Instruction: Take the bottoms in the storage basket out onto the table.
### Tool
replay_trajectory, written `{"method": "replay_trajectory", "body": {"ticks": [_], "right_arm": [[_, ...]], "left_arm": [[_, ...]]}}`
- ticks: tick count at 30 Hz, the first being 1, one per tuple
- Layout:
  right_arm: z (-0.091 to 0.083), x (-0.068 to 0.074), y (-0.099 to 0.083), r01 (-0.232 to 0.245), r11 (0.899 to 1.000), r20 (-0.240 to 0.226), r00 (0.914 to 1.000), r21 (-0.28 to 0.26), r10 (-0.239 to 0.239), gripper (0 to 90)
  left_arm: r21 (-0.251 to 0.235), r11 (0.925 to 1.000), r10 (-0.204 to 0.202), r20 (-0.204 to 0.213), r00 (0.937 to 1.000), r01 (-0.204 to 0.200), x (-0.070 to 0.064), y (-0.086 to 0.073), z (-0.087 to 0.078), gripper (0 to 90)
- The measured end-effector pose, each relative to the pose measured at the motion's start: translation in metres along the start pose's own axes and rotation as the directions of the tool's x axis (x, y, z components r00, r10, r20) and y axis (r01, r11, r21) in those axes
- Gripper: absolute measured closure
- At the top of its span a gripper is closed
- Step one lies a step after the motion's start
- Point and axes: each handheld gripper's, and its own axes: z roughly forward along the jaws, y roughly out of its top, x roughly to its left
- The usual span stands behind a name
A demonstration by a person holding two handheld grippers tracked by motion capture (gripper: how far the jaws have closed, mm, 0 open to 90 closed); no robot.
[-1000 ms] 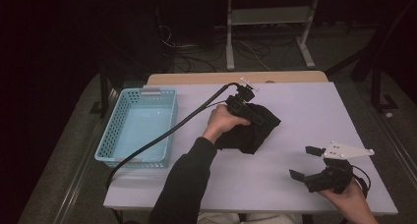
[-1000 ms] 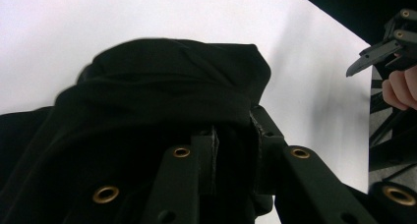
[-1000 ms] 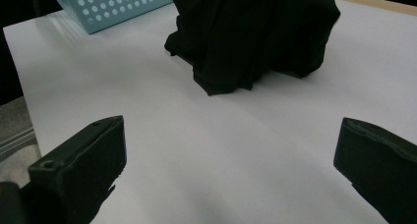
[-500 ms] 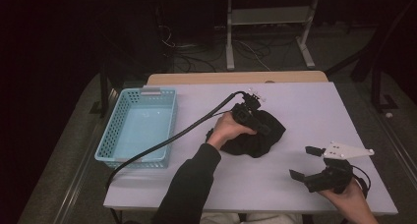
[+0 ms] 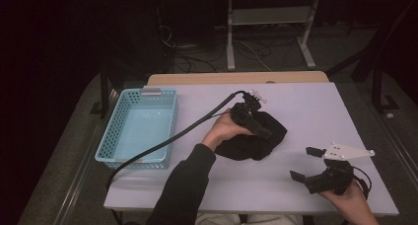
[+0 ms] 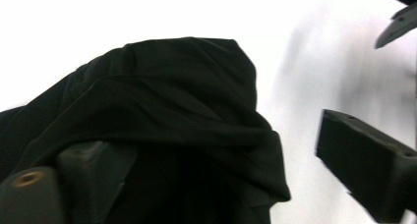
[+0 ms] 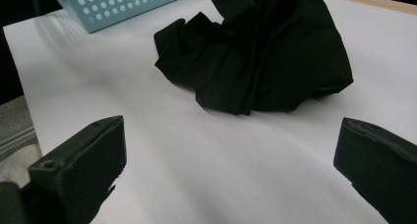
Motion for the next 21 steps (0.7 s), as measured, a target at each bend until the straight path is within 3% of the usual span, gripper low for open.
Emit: {"method": "replay_trajectory", "body": {"ticks": [2, 8, 21], "right_arm": [[0.0, 0.0, 0.0, 0.001, 1.0, 0.001, 1.0, 0.0, -0.001, 0.0], [0.0, 0.0, 0.0, -0.001, 1.0, 0.0, 1.0, 0.0, 0.001, 0.0], [0.001, 0.001, 0.0, 0.004, 1.0, 0.0, 1.0, 0.002, -0.004, 0.0]], "left_arm": [[0.004, 1.0, -0.001, -0.001, 1.0, 0.001, -0.001, 0.001, -0.004, 0.0], [-0.031, 0.9995, 0.001, -0.006, 1.0, -0.001, -0.003, -0.002, -0.02, 0.0], [-0.07, 0.9974, -0.018, -0.071, 0.9973, 0.013, 0.001, -0.019, -0.057, 0.0]]}}
